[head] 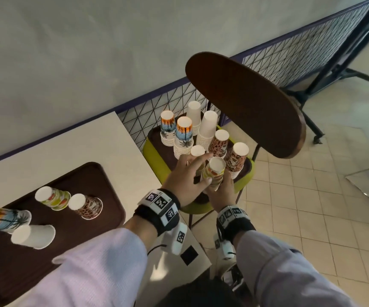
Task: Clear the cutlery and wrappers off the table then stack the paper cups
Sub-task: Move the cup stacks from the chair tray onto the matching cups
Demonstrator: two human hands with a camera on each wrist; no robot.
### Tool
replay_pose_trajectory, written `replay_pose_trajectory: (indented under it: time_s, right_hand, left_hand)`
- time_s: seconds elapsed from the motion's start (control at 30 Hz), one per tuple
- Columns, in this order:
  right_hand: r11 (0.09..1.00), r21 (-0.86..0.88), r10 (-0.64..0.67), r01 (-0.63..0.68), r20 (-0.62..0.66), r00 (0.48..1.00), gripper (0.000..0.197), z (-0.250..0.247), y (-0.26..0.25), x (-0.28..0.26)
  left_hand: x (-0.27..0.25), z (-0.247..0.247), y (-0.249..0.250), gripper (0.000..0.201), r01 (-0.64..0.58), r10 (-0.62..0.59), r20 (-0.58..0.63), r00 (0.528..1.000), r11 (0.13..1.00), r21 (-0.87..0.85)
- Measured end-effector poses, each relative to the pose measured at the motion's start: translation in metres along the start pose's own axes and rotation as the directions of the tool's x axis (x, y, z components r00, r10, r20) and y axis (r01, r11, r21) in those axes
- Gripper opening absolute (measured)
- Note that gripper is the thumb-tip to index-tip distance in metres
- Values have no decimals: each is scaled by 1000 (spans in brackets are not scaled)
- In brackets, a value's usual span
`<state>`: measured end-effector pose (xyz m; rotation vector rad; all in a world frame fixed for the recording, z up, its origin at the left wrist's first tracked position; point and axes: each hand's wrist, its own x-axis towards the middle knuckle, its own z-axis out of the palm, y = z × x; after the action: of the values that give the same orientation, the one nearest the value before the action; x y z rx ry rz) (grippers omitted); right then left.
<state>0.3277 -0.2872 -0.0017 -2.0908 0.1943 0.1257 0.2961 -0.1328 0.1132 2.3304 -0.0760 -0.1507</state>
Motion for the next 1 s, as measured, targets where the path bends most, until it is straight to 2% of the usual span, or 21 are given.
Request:
replay_pose_trajectory:
  time_s: [0.23, 0.4, 0.53, 0.63, 0.8, 1.0]
  right_hand:
    - [998, -23, -61, 62, 65, 996, 78, -6, 9, 13]
    - [990, -62, -119, 126, 97, 988, 69, -5, 8, 12]
    - [984, -99, -134, 148, 135, 982, 70, -2, 11, 16]
    - [976, -120, -159, 182, 181, 971, 71, 0, 13, 18]
    - [965, -147, -182, 218, 224, 957, 77, -2, 15, 23]
    - [974, -136, -135, 181, 295, 946, 79, 1, 18, 33]
  left_hand:
    - [33, 20, 4, 66, 34, -42, 85, 996, 995, 92]
    - [39, 29, -2, 62, 88, -96, 83, 992, 992, 95]
    - [38, 29, -3, 58, 73, -74, 22, 997, 996, 48]
    - [39, 28, -3, 52, 107, -107, -23, 994, 994, 21]
    - [40, 26, -4, 50, 150, -149, -37, 988, 989, 13]
    - [40, 17, -6, 49, 204, -204, -24, 979, 979, 2]
